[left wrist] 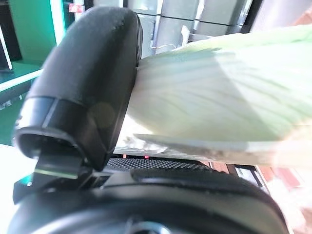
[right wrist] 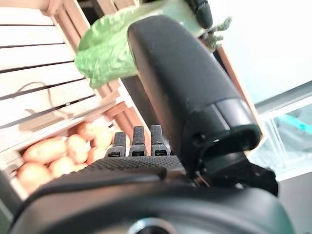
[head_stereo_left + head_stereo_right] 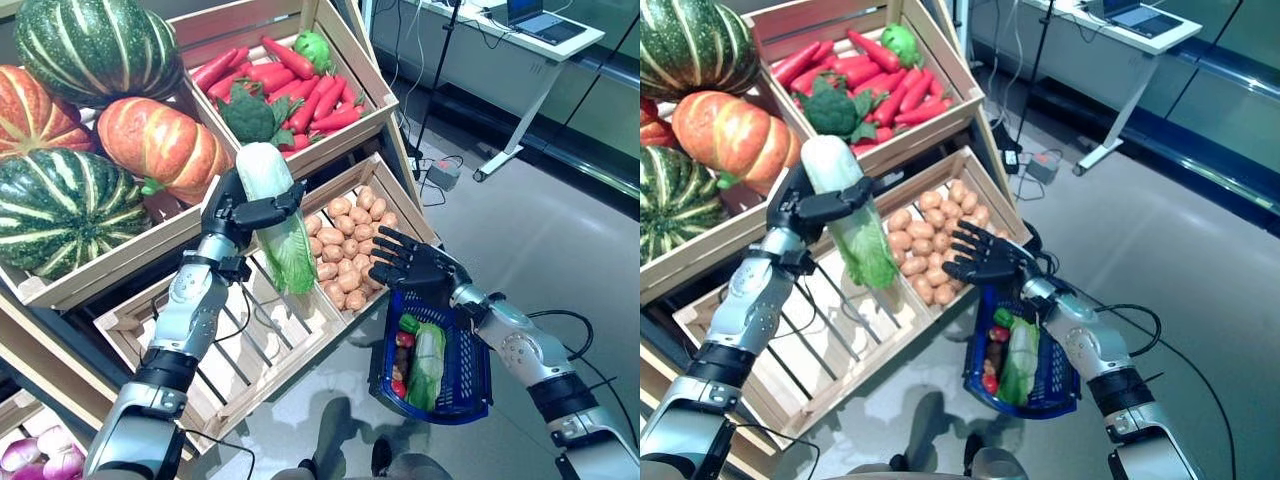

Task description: Put vegetables into the basket

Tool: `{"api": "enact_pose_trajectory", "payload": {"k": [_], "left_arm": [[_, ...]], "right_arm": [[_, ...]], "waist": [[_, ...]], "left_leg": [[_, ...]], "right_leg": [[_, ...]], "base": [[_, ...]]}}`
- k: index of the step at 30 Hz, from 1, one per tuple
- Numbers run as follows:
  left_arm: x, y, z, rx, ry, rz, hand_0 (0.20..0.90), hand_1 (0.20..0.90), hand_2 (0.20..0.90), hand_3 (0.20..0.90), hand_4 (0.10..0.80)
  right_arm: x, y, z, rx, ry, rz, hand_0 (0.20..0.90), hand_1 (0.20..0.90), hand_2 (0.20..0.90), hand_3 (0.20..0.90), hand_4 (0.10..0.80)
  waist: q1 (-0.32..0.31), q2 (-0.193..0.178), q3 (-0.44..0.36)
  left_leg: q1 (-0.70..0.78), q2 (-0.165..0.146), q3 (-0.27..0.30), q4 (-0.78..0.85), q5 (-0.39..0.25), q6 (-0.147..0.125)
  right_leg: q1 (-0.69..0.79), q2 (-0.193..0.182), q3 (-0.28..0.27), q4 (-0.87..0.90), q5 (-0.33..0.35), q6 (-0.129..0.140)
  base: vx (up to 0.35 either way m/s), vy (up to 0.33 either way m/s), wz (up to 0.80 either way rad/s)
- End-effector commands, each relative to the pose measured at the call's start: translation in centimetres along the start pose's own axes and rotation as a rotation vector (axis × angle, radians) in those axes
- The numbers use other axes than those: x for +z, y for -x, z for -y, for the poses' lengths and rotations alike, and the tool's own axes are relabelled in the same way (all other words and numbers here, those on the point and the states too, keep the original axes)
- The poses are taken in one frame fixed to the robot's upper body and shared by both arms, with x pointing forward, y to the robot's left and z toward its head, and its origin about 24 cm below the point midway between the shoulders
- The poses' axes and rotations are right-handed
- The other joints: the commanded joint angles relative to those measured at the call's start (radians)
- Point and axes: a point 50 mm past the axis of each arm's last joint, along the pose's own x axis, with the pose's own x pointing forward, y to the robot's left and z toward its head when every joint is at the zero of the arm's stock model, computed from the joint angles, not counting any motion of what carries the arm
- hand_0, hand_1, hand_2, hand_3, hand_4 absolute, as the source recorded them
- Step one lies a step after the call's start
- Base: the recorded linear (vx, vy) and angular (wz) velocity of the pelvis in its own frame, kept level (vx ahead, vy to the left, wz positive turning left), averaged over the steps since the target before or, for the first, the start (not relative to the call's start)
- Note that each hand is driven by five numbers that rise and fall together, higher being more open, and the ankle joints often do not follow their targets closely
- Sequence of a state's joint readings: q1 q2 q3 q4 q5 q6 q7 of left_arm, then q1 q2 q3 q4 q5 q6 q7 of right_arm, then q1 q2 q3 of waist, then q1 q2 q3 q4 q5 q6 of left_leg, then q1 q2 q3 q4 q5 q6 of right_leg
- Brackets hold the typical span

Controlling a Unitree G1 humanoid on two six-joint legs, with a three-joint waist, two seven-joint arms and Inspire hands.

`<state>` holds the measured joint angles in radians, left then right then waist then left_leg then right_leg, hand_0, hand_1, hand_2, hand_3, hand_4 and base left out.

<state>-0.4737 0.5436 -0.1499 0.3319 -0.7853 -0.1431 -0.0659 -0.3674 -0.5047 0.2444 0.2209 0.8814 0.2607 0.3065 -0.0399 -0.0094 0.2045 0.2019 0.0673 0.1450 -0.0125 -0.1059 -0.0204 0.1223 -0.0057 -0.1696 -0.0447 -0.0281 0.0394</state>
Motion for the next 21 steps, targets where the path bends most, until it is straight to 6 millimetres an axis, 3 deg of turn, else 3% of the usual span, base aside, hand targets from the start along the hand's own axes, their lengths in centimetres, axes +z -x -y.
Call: {"api": "enact_pose_trajectory", "payload": {"k": [1,10,21], "left_arm": [[4.0,-1.2,1.3,-0.091,0.062,0.225,0.300,0.300,0.300,0.300,0.400],[2.7,-1.5,4.3,-0.207,0.079,0.186,0.300,0.300,0.300,0.300,0.400],[1.6,-1.2,8.0,-0.351,0.157,0.151,0.300,0.300,0.300,0.300,0.400]], "right_arm": [[4.1,-1.6,-2.0,0.123,-0.045,0.200,0.900,0.900,0.900,0.900,0.800],[5.3,-2.8,-4.2,0.186,0.062,0.208,0.900,0.900,0.900,0.900,0.800],[2.2,-4.3,-5.8,0.237,0.042,0.028,0.900,0.900,0.900,0.900,0.800]], "waist": [[-0.002,-0.020,-0.146],[-0.002,-0.024,-0.155],[0.005,-0.032,-0.160]], "left_leg": [[-0.041,-0.065,-0.013,-0.065,0.053,0.041],[-0.024,-0.063,-0.022,-0.075,0.050,0.044],[-0.013,-0.062,-0.031,-0.075,0.045,0.047]], "right_leg": [[0.036,-0.015,0.003,-0.009,-0.024,-0.050],[0.048,-0.011,0.008,-0.008,-0.031,-0.051],[0.072,-0.008,0.004,-0.031,-0.023,-0.053]], "base": [[0.025,-0.034,0.04],[0.042,-0.023,-0.01],[0.034,-0.014,0.00]]}}
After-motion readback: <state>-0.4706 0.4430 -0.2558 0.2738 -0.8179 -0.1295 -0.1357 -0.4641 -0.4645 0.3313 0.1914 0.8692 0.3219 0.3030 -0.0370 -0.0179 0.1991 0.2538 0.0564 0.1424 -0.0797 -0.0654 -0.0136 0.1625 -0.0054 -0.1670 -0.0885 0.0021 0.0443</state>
